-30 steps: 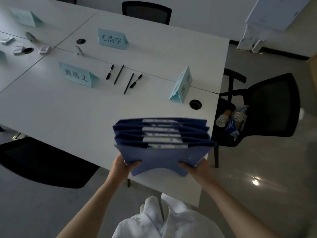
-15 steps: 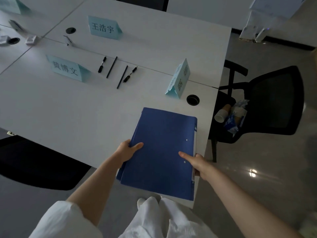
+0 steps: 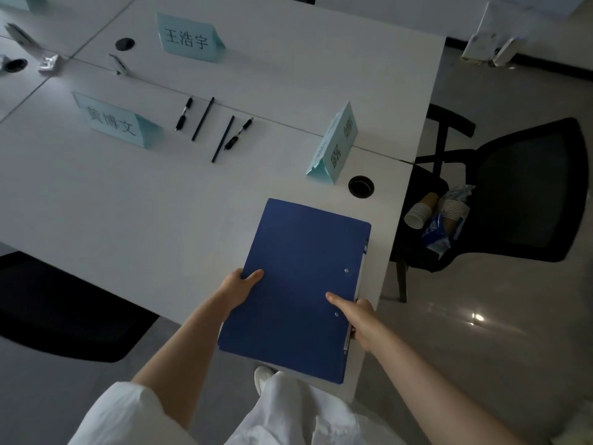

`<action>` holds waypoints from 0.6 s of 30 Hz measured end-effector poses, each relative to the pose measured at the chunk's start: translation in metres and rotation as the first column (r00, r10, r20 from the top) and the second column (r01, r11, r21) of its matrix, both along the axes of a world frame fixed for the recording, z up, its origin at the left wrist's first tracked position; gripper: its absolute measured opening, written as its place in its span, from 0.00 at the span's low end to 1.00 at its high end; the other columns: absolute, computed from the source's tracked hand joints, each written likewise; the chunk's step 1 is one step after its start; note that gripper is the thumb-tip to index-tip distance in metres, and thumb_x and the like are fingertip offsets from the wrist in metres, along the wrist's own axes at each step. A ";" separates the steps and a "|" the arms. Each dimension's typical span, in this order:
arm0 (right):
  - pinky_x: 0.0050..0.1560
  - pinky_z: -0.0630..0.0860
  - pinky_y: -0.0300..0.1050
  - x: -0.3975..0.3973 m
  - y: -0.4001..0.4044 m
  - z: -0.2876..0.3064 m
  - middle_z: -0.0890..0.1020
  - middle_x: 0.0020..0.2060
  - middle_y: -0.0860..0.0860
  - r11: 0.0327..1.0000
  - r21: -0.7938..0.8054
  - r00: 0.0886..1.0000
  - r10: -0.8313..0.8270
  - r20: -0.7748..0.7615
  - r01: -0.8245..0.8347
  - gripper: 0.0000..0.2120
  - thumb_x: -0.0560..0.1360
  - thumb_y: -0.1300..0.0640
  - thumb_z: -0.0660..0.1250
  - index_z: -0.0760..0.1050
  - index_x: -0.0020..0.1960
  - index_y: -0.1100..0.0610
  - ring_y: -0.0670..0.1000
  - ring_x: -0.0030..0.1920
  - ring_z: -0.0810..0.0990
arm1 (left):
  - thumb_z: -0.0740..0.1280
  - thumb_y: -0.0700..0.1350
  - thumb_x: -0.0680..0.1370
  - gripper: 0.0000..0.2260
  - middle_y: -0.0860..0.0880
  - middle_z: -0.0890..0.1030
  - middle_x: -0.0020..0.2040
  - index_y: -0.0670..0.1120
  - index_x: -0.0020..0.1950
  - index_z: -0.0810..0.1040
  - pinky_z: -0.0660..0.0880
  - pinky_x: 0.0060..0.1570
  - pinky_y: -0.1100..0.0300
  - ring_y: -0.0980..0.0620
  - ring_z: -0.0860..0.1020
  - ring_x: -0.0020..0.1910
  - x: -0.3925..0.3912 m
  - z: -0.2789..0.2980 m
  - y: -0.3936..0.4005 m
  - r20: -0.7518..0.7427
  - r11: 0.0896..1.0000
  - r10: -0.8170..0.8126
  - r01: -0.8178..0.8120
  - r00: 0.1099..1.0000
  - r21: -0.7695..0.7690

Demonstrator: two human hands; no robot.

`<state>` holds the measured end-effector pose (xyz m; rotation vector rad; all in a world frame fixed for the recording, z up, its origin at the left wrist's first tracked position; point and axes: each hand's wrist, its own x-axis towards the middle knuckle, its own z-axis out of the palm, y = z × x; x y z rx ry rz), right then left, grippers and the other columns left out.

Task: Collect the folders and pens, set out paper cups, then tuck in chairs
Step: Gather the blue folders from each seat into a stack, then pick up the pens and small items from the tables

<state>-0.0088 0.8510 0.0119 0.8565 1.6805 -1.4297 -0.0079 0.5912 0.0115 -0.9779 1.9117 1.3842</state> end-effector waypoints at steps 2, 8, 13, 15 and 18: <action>0.58 0.78 0.52 0.000 -0.003 0.002 0.83 0.49 0.50 1.000 -0.005 1.000 -0.016 0.007 0.016 0.11 0.68 0.49 0.76 0.77 0.46 0.50 0.53 0.50 0.82 | 0.64 0.57 0.79 0.18 0.46 0.81 0.56 0.45 0.62 0.74 0.78 0.57 0.45 0.44 0.81 0.52 -0.001 0.002 0.003 0.005 1.000 0.002 -0.002 1.000 -0.019; 0.58 0.78 0.54 -0.001 -0.002 -0.004 0.83 0.51 0.50 0.999 0.046 0.999 0.013 0.031 -0.014 0.26 0.58 0.42 0.76 0.78 0.52 0.52 0.55 0.51 0.82 | 0.67 0.53 0.78 0.17 0.47 0.83 0.53 0.45 0.63 0.77 0.79 0.56 0.49 0.47 0.82 0.49 -0.003 0.002 -0.011 -0.008 0.997 0.024 -0.024 1.000 -0.077; 0.58 0.77 0.53 0.001 -0.014 0.009 0.82 0.50 0.51 0.991 0.133 1.000 0.018 0.002 -0.018 0.16 0.69 0.49 0.73 0.77 0.53 0.55 0.54 0.49 0.81 | 0.65 0.48 0.80 0.17 0.46 0.81 0.58 0.45 0.68 0.75 0.77 0.54 0.54 0.49 0.81 0.51 0.001 0.007 -0.018 -0.025 0.998 0.051 -0.050 0.998 0.023; 0.53 0.77 0.49 0.002 -0.019 0.013 0.81 0.49 0.53 0.978 0.208 0.999 0.039 -0.026 -0.033 0.11 0.72 0.52 0.70 0.75 0.51 0.56 0.53 0.47 0.79 | 0.65 0.46 0.80 0.18 0.45 0.80 0.60 0.43 0.70 0.73 0.77 0.56 0.52 0.48 0.80 0.54 0.002 0.007 -0.022 -0.031 0.997 0.053 -0.051 0.998 0.061; 0.44 0.75 0.46 0.003 -0.030 0.024 0.78 0.50 0.55 0.922 0.374 0.989 0.133 -0.063 -0.100 0.19 0.74 0.57 0.67 0.67 0.60 0.63 0.51 0.42 0.76 | 0.65 0.43 0.80 0.17 0.44 0.79 0.59 0.41 0.69 0.73 0.76 0.58 0.50 0.46 0.78 0.57 0.002 0.011 -0.035 -0.087 0.993 0.084 -0.075 0.993 0.094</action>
